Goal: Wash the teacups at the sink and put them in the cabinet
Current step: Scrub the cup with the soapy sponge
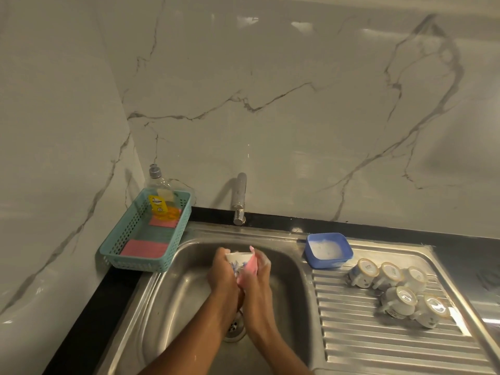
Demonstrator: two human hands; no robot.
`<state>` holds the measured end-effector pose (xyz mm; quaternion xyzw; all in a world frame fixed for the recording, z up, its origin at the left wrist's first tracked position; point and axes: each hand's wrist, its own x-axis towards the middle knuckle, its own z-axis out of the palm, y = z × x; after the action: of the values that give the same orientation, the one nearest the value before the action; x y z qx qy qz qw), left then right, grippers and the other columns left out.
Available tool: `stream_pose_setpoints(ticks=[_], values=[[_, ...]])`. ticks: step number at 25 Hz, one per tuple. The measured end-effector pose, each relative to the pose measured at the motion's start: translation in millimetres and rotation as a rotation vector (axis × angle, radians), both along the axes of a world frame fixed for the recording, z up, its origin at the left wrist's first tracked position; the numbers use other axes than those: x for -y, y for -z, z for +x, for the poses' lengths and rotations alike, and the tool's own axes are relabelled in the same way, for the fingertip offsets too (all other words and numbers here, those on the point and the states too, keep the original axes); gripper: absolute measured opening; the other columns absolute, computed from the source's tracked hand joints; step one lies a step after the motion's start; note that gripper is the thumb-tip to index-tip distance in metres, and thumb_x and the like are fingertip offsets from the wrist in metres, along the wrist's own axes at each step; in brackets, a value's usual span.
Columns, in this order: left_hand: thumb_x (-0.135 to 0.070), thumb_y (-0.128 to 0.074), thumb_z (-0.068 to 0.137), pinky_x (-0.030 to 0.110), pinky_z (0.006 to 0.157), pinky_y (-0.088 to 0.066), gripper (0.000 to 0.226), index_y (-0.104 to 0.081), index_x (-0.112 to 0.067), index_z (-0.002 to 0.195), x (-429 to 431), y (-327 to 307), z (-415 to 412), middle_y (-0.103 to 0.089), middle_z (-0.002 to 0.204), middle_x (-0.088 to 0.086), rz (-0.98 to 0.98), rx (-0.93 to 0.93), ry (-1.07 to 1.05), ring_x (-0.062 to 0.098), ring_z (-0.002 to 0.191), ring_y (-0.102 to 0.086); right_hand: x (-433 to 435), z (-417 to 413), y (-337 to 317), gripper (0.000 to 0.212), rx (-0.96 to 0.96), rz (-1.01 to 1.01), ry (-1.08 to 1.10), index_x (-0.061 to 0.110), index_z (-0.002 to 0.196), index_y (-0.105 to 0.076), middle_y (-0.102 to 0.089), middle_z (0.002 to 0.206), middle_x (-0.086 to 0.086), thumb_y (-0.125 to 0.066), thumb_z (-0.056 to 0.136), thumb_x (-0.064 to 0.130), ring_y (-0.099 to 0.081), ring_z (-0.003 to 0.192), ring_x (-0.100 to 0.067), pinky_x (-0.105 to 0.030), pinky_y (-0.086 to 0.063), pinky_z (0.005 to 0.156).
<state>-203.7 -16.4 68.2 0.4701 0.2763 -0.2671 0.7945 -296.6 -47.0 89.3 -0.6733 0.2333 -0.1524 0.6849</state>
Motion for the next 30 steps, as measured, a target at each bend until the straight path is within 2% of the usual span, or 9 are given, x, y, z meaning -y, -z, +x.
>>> stream_pose_setpoints(ticks=[4,8,11,13,17,22,25,28,30], values=[[-0.036,-0.057,0.088,0.037,0.067,-0.058,0.041,-0.071,0.001,0.102,6.7,-5.0,-7.7,-0.073,0.085,0.018,-0.035,0.063,0.069,0.029,0.072,-0.073,13.9,19.9,-15.5,0.033,-0.039,0.241,0.135,0.035,0.129,-0.056,-0.071,0.111,0.004,-0.033,0.107,0.044,-0.071,0.09,-0.002,-0.015,-0.055,0.072],[-0.024,-0.056,0.09,0.03,0.054,-0.051,0.024,-0.067,-0.003,0.083,9.0,-22.6,6.3,-0.066,0.071,0.012,0.056,0.086,-0.044,0.023,0.059,-0.066,-14.6,2.2,-11.9,0.046,0.003,0.051,0.105,0.034,0.153,-0.037,-0.051,0.148,0.014,-0.034,0.108,0.042,-0.049,0.13,0.008,-0.02,-0.04,0.111],[-0.029,-0.059,0.084,0.031,0.059,-0.052,0.023,-0.064,-0.009,0.075,11.5,-19.7,-5.5,-0.065,0.068,0.011,-0.006,0.098,0.052,0.023,0.061,-0.066,18.8,23.4,-14.3,0.035,-0.047,0.328,0.159,0.016,0.128,-0.066,-0.077,0.105,-0.006,-0.045,0.106,0.035,-0.074,0.094,-0.01,-0.022,-0.059,0.076],[-0.028,-0.059,0.084,0.033,0.062,-0.051,0.022,-0.065,-0.009,0.074,13.2,-20.4,-9.9,-0.064,0.068,0.011,-0.004,0.125,0.079,0.024,0.063,-0.066,27.2,24.7,-17.1,0.033,-0.074,0.431,0.156,0.016,0.12,-0.07,-0.079,0.095,-0.005,-0.05,0.104,0.036,-0.075,0.088,-0.017,-0.025,-0.06,0.069],[-0.033,-0.058,0.085,0.031,0.053,-0.05,0.029,-0.067,-0.006,0.083,7.0,-18.6,1.2,-0.064,0.067,0.009,0.018,0.065,0.015,0.021,0.056,-0.064,-2.3,7.8,-6.3,0.038,0.009,0.148,0.072,0.03,0.142,-0.054,-0.07,0.127,0.004,-0.041,0.108,0.039,-0.065,0.118,-0.01,-0.031,-0.053,0.1],[-0.039,-0.054,0.091,0.034,0.064,-0.055,0.038,-0.071,-0.006,0.086,5.3,-16.6,-17.0,-0.071,0.077,0.014,0.032,0.122,0.209,0.025,0.069,-0.07,29.4,19.3,-17.7,0.03,-0.102,0.326,0.146,0.015,0.106,-0.072,-0.078,0.088,-0.007,-0.048,0.104,0.032,-0.074,0.074,-0.015,-0.022,-0.056,0.058],[-0.06,-0.046,0.099,0.042,0.08,-0.058,0.063,-0.071,-0.002,0.102,7.0,-23.1,-8.4,-0.075,0.094,0.022,0.068,0.11,0.174,0.033,0.085,-0.073,20.4,10.8,-23.9,0.025,-0.042,0.19,0.184,0.03,0.115,-0.062,-0.071,0.103,0.004,-0.039,0.108,0.031,-0.07,0.083,-0.007,-0.012,-0.052,0.058],[-0.056,-0.04,0.103,0.033,0.066,-0.055,0.059,-0.067,-0.004,0.095,14.7,-28.0,-18.9,-0.072,0.084,0.015,0.27,0.221,0.084,0.025,0.074,-0.071,33.4,15.8,-23.0,0.019,-0.04,0.084,0.181,0.04,0.114,-0.053,-0.061,0.106,0.01,-0.037,0.109,0.031,-0.064,0.079,0.004,-0.006,-0.048,0.057],[-0.06,-0.039,0.102,0.036,0.079,-0.059,0.058,-0.067,-0.009,0.104,22.2,-37.2,-34.3,-0.073,0.094,0.012,0.159,0.247,0.135,0.023,0.085,-0.072,36.8,19.7,-24.5,0.03,-0.043,0.04,0.161,0.039,0.132,-0.051,-0.057,0.119,0.01,-0.033,0.109,0.038,-0.06,0.093,0.005,-0.005,-0.049,0.065]])
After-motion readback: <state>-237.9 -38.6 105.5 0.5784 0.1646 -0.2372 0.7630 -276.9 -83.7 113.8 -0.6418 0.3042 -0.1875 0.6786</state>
